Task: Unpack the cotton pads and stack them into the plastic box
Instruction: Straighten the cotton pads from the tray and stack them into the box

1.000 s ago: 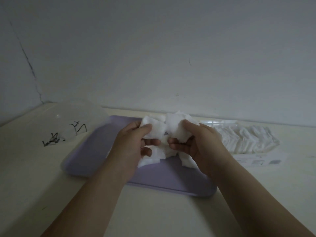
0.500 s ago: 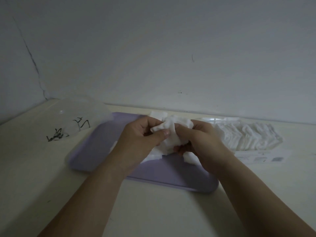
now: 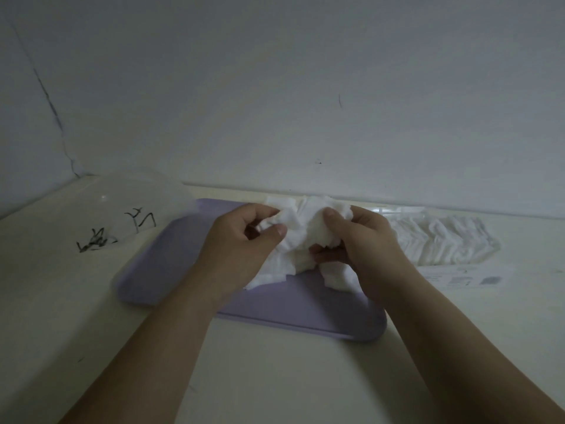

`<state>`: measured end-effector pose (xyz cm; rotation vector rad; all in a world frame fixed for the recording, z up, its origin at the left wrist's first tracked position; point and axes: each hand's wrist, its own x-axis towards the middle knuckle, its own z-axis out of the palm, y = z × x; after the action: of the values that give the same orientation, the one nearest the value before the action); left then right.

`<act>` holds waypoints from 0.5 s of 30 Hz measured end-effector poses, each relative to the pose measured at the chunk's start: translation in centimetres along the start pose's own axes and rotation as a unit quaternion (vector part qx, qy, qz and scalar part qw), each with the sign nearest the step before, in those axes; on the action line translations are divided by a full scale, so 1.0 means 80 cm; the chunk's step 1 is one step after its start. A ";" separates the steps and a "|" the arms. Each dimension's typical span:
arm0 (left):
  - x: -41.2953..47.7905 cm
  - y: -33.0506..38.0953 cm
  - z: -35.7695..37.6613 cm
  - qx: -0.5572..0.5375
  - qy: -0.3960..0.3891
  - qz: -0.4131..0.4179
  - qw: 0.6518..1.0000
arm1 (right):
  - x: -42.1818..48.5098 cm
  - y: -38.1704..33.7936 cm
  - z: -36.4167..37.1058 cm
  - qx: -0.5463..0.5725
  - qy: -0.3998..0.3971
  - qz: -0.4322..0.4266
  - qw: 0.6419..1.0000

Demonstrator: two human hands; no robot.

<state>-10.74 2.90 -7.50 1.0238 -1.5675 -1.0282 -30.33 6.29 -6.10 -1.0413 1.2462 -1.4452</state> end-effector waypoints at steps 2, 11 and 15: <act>0.001 0.001 -0.002 -0.026 0.006 -0.008 1.000 | 0.000 0.001 0.000 0.009 -0.001 0.003 1.000; -0.003 0.004 -0.001 -0.110 -0.051 -0.037 0.992 | -0.006 0.003 0.003 -0.005 -0.091 -0.028 0.995; -0.003 0.001 0.000 -0.077 -0.006 -0.035 0.996 | -0.005 0.003 0.004 -0.027 -0.115 -0.046 0.992</act>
<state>-10.72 3.14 -7.50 0.9726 -1.4456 -1.1864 -29.94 6.59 -6.34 -1.2774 1.0881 -1.3239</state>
